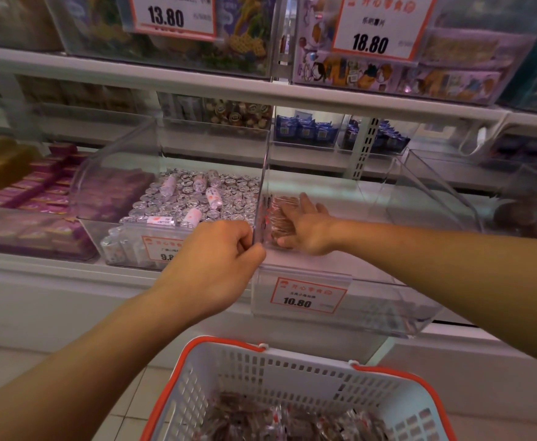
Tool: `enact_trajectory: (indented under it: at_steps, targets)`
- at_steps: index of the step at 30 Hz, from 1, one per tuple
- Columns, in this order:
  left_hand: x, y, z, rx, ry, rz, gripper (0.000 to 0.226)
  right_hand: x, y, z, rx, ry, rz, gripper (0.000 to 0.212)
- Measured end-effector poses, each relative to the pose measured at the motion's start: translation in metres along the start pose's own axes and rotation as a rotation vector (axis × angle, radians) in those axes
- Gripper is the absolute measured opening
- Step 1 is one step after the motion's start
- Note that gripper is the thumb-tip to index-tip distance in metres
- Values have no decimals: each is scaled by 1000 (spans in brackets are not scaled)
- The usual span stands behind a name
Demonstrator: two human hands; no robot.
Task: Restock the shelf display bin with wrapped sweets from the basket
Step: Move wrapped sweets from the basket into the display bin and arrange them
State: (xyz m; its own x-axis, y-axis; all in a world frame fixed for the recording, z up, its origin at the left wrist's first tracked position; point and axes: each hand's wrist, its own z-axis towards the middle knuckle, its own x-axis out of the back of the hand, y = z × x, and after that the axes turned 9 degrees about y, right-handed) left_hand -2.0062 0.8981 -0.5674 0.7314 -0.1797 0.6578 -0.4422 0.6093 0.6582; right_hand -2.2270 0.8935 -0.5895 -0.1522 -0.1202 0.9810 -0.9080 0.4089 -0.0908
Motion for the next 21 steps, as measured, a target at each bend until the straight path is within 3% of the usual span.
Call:
enact_trajectory:
  at_steps: [6, 9, 11, 12, 13, 15, 18, 21]
  targets:
    - [9, 4, -4, 11, 58, 70, 24, 38, -8, -31, 90, 146, 58, 86]
    - [28, 4, -5, -18, 3, 17, 25, 59, -13, -86, 244, 498, 97, 52]
    - [40, -2, -10, 4, -177, -53, 21, 48, -15, -140, 388, 798, 286, 32]
    - [42, -6, -14, 27, -285, -45, 20, 33, -15, -165, 446, 849, 379, 35]
    - [39, -11, -21, 55, -395, 0, 20, 12, -14, -183, 475, 822, 453, 38]
    - [17, -26, -39, 100, -603, 178, 22, -42, -17, -199, 430, 598, 498, 36]
    - [-42, -55, -82, 143, -908, 482, 19, -143, -16, -196, 308, 62, 417, 17]
    - [-94, -86, -142, 216, -1056, 587, 35, -252, 12, -216, 190, -520, 304, 58]
